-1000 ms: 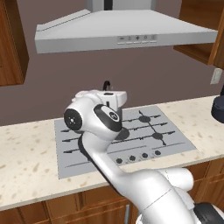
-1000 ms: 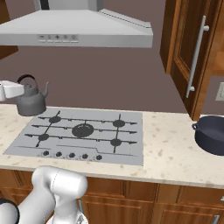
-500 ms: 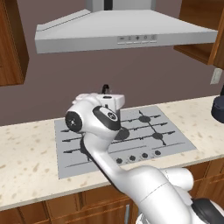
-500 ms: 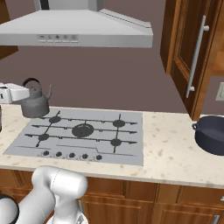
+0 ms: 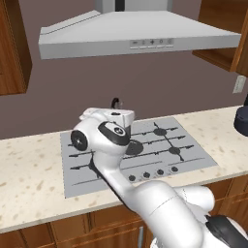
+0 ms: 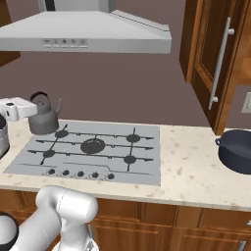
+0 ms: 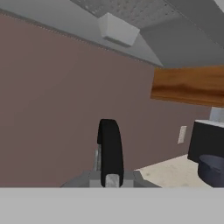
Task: Pick the kettle from the cabinet and place it on a stove burner. Then pick the pot from the counter and place it on another stove burner. Finally, turn both burners on.
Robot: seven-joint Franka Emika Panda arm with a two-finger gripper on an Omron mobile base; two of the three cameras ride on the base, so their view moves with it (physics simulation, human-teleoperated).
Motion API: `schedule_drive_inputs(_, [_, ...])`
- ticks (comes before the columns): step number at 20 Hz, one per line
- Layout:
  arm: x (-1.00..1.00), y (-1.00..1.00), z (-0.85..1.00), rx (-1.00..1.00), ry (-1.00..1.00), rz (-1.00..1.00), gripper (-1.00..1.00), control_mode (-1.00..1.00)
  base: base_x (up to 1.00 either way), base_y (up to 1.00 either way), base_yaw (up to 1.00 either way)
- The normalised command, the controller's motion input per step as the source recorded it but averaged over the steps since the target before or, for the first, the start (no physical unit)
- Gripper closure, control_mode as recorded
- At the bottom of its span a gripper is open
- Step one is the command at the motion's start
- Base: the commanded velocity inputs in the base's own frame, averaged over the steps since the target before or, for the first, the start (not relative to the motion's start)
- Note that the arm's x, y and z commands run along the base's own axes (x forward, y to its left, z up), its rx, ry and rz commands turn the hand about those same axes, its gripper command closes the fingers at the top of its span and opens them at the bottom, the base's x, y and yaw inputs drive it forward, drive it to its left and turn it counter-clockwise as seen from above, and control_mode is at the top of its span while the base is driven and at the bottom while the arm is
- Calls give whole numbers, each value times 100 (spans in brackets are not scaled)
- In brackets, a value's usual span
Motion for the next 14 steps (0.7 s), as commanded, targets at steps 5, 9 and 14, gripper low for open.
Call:
schedule_drive_inputs(5, [11,13,-28,0,-1,-1,100,-100,0,0,0])
schedule_drive_inputs(9, [20,10,-19,0,0,0,100,-100,0,0,0])
schedule_drive_inputs(14, [23,8,-18,0,0,0,100,-100,0,0,0])
